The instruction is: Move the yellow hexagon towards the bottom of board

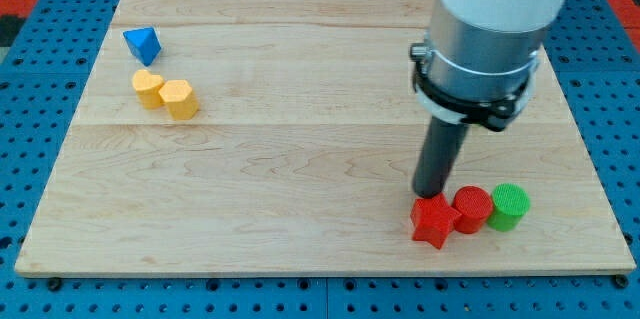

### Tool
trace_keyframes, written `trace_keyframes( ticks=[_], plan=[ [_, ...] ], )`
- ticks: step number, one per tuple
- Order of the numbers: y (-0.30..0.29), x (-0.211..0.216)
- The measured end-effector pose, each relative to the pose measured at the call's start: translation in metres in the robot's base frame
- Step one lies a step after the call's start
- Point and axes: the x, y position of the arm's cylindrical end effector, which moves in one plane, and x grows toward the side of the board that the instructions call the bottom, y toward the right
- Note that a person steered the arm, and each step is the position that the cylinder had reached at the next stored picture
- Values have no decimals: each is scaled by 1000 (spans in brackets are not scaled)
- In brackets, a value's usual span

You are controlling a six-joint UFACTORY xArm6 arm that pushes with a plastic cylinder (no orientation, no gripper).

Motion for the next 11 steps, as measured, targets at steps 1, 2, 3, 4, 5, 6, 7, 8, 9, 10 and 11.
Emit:
trace_keyframes(
  ticks=[1,2,3,4,5,6,7,8,9,10,11],
  plan=[
    [-35,-46],
    [-114,-40],
    [-186,-39],
    [-267,-59],
    [-321,-84],
    [-327,-132],
    [-303,-144],
    [-271,-137],
    [-250,-127],
    [-234,-94],
    [-213,-70]
  ],
)
